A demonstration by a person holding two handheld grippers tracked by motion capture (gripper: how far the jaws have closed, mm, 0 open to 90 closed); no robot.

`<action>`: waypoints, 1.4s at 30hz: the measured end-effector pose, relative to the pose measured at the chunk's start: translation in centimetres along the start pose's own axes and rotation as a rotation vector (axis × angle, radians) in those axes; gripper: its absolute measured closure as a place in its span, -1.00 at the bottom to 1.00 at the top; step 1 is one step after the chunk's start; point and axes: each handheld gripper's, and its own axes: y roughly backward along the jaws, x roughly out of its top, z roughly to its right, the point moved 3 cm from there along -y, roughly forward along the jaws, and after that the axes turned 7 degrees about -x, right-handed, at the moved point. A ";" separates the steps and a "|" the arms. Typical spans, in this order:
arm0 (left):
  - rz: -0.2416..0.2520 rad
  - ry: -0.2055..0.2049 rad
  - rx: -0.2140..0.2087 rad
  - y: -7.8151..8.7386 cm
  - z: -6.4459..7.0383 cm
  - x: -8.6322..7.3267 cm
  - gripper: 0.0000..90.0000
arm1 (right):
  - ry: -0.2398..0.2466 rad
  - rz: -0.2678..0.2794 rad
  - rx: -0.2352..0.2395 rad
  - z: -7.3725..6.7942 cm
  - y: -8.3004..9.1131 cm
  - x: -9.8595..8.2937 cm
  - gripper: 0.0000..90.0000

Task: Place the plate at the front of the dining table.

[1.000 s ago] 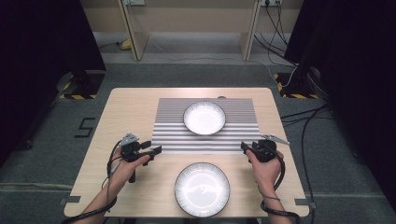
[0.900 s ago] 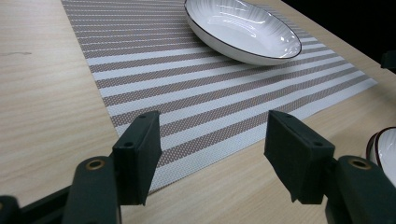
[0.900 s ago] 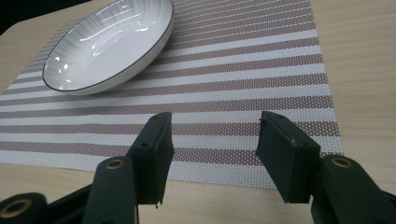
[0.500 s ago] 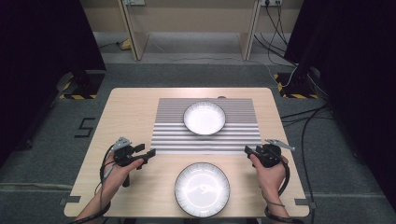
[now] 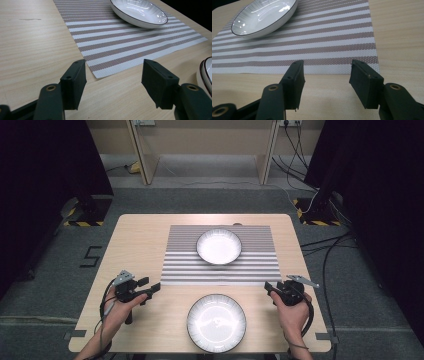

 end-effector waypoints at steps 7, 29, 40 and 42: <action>-0.001 0.005 0.006 0.8 -0.3 -0.3 -0.21 | 0.006 0.006 -0.007 0.3 0.4 -0.4 0.00; 0.001 0.038 0.022 2.6 -1.1 -1.6 -0.21 | -0.015 -0.004 -0.027 2.0 2.3 -2.3 0.00; 0.009 0.054 0.045 3.7 -1.8 -2.1 -0.21 | -0.029 0.002 -0.049 3.1 3.2 -2.8 0.00; 0.012 0.055 0.050 3.9 -1.9 -2.1 -0.21 | -0.032 0.005 -0.052 3.3 3.3 -2.9 0.00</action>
